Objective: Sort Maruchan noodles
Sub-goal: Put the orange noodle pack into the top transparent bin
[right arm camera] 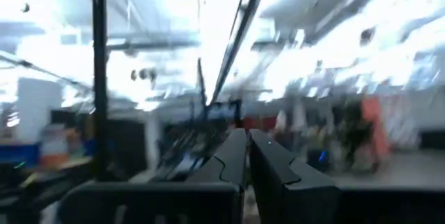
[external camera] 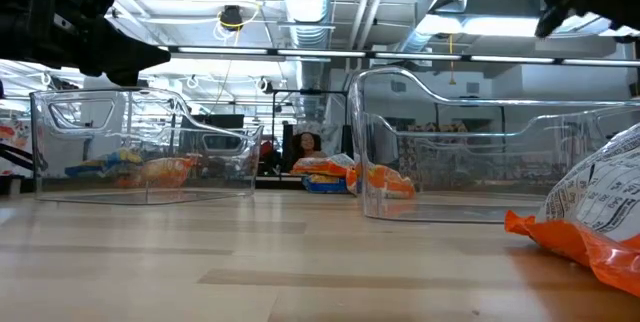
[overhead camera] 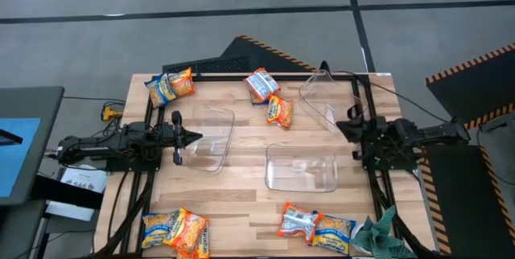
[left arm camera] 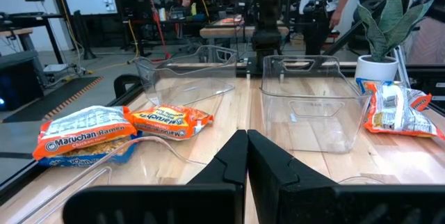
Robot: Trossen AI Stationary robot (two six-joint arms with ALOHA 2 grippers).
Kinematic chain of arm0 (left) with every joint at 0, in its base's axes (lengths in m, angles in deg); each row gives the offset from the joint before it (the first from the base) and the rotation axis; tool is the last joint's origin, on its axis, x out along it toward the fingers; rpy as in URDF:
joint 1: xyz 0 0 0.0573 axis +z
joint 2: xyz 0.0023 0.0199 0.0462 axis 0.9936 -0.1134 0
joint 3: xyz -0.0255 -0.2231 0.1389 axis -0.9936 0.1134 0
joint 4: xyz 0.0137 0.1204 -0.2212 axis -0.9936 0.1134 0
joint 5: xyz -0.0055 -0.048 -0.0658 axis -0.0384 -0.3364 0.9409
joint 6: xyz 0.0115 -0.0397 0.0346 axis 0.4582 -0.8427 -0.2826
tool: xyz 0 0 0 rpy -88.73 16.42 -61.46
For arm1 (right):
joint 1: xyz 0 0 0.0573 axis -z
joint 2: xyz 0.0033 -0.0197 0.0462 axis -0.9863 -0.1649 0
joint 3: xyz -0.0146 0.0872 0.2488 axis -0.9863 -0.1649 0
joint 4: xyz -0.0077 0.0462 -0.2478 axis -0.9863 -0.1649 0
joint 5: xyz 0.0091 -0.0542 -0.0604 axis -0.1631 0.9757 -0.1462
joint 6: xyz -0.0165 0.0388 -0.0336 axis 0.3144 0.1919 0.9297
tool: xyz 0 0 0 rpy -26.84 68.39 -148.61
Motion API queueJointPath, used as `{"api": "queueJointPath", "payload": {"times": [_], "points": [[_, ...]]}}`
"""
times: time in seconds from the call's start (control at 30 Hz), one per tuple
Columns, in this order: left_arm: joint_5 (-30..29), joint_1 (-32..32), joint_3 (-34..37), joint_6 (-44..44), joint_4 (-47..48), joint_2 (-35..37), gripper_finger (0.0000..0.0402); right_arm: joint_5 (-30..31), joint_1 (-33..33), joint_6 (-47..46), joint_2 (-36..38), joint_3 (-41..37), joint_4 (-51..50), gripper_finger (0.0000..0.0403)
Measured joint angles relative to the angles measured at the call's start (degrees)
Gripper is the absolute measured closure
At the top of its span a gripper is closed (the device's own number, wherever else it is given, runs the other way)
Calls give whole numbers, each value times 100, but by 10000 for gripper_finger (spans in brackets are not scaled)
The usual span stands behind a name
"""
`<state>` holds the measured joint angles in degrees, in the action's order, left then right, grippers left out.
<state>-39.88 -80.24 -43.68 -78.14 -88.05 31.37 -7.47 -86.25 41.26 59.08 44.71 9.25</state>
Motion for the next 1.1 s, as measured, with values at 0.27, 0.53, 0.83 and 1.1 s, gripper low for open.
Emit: {"api": "queueJointPath", "payload": {"times": [0.27, 0.53, 0.83, 1.1], "points": [[2, -1, 0, 0, 2, -1, 401, 238, 1274, -610, -2744, 1449, -525, 321], [1, 0, 1, 0, 1, -1, 401, -324, 2355, -913, -5480, 3574, -3035, 209], [-8, 0, 0, 0, 0, 0, 401, -516, 2670, -1361, -7863, 5378, -5051, 169], [-22, 0, 1, 0, 0, -1, 401, 38, 2526, -1365, -9068, 6556, -6084, 181]]}}
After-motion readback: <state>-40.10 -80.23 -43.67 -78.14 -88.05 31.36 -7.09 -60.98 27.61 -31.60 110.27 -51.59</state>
